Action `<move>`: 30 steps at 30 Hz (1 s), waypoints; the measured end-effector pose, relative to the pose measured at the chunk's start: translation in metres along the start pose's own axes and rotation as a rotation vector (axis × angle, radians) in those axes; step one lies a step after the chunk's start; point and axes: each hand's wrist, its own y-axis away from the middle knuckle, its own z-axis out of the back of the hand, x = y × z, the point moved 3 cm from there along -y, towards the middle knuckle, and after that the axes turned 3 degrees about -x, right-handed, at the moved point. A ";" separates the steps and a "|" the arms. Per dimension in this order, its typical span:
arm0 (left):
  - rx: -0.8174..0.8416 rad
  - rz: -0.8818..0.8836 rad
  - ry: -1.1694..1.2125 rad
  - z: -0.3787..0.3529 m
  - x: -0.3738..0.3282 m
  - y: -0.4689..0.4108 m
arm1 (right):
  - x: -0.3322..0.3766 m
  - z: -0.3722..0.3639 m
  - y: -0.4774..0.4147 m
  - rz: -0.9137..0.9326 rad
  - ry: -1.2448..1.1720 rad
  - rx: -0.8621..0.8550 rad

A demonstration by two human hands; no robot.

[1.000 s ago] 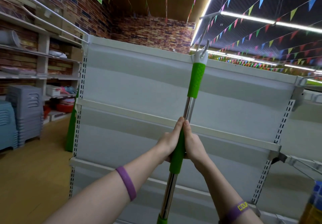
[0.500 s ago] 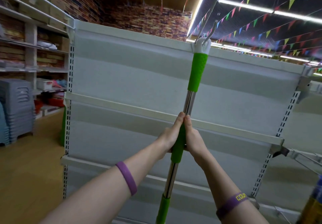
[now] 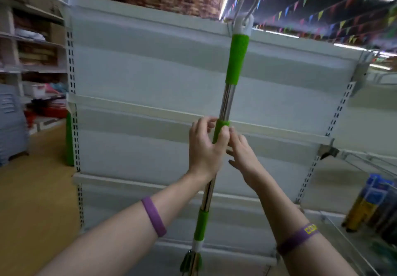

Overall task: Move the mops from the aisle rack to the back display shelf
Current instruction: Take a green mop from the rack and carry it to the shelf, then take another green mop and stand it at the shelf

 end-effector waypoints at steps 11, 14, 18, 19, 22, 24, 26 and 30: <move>0.500 0.060 0.129 -0.079 0.000 0.112 | -0.067 0.106 0.110 -0.034 0.180 -0.408; 0.673 0.124 0.125 -0.116 -0.007 0.160 | -0.088 0.148 0.156 -0.085 0.327 -0.531; 0.904 0.203 0.110 -0.168 -0.029 0.232 | -0.110 0.213 0.229 -0.146 0.572 -0.684; 0.954 0.196 0.100 -0.181 -0.037 0.251 | -0.116 0.230 0.249 -0.172 0.624 -0.706; 1.072 0.165 0.106 -0.216 -0.066 0.312 | -0.129 0.276 0.313 -0.276 0.703 -0.769; 1.141 0.171 0.135 -0.234 -0.090 0.354 | -0.135 0.305 0.355 -0.334 0.722 -0.819; 1.222 0.169 0.144 -0.249 -0.118 0.397 | -0.141 0.334 0.396 -0.384 0.726 -0.881; 1.332 0.104 0.161 -0.278 -0.174 0.472 | -0.144 0.390 0.473 -0.473 0.719 -0.982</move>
